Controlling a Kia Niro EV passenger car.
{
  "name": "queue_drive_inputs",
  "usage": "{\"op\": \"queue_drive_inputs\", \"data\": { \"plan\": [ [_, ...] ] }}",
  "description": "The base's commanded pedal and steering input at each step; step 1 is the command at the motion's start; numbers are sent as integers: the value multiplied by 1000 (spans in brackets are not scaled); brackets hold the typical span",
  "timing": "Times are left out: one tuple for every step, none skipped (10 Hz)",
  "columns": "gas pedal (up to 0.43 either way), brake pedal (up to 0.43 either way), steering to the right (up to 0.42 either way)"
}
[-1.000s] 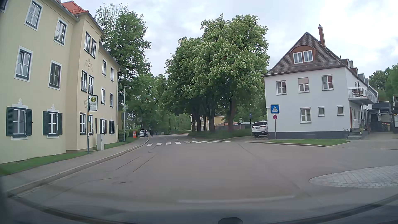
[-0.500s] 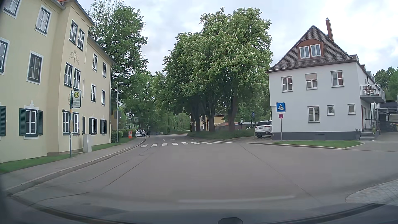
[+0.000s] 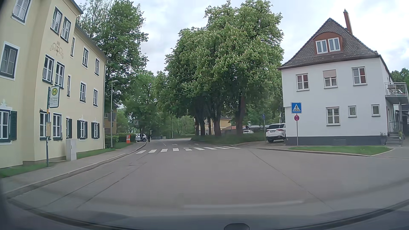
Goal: Follow the waypoints while adhering to traffic rules and regulations
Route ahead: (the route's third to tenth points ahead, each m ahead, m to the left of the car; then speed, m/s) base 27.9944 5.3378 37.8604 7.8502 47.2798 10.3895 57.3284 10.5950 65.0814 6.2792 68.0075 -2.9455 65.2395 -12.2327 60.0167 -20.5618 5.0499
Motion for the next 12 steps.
{"op": "queue_drive_inputs", "data": {
  "plan": [
    [228, 0, 1],
    [228, 0, 1],
    [228, 0, 0],
    [228, 0, 0],
    [228, 0, 1],
    [228, 0, 1],
    [228, 0, 0],
    [228, 0, 1],
    [228, 0, 1],
    [228, 0, 0],
    [228, 0, 0],
    [228, 0, -2]
  ]
}}
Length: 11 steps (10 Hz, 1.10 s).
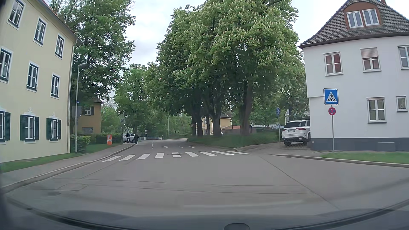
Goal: Follow the waypoints while adhering to traffic rules and regulations
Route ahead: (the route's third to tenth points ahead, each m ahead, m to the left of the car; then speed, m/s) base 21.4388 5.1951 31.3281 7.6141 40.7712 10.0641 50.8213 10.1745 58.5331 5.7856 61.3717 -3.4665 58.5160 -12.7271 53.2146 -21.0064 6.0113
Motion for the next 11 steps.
{"op": "queue_drive_inputs", "data": {
  "plan": [
    [228, 0, -8],
    [228, 0, -11],
    [220, 0, -12],
    [197, 0, -12],
    [189, 0, -13],
    [189, 0, -14],
    [189, 0, -16],
    [189, 0, -16],
    [189, 0, -18],
    [189, 0, -20],
    [189, 0, -22]
  ]
}}
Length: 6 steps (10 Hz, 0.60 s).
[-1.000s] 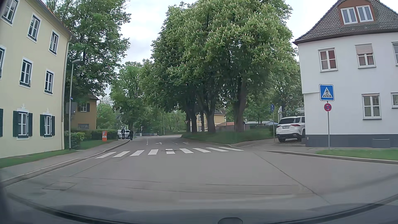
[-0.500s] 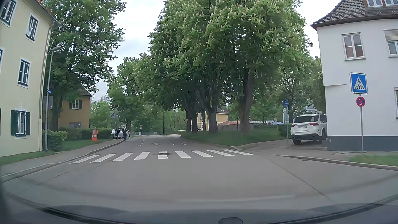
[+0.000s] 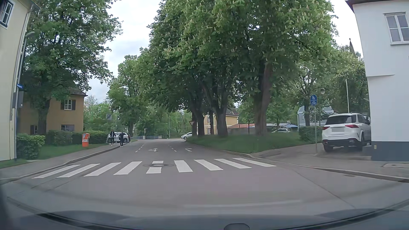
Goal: Follow the waypoints while adhering to traffic rules and regulations
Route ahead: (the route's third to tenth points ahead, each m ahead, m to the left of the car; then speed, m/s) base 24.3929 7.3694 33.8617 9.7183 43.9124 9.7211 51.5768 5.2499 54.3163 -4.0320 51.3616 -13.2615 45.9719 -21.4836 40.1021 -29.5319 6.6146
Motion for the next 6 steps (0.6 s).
{"op": "queue_drive_inputs", "data": {
  "plan": [
    [189, 0, -23],
    [177, 0, -26],
    [177, 0, -29],
    [150, 0, -33],
    [138, 0, -34],
    [130, 0, -35]
  ]
}}
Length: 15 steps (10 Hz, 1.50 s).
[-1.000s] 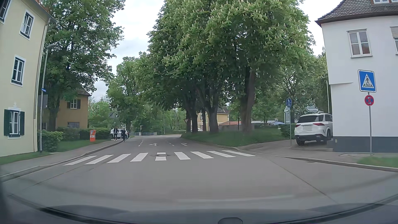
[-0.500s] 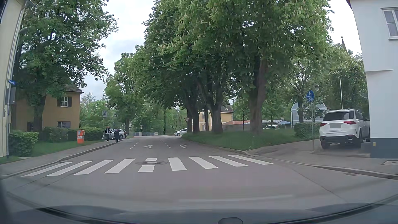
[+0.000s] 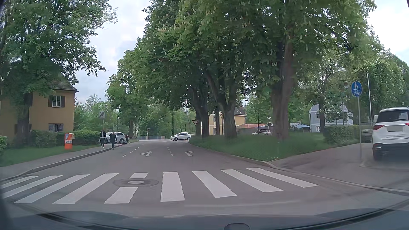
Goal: Follow the waypoints while adhering to traffic rules and regulations
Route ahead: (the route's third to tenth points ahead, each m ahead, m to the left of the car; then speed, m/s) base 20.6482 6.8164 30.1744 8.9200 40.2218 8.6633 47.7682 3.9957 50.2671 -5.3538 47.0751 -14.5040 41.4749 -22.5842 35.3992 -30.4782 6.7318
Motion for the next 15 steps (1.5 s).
{"op": "queue_drive_inputs", "data": {
  "plan": [
    [130, 0, -36],
    [130, 0, -38],
    [130, 0, -39],
    [130, 0, -40],
    [130, 0, -42],
    [130, 0, -45],
    [130, 0, -47],
    [130, 0, -50],
    [130, 0, -53],
    [130, 0, -55],
    [130, 0, -56],
    [130, 0, -57],
    [130, 0, -61],
    [130, 0, -68],
    [130, 0, -73]
  ]
}}
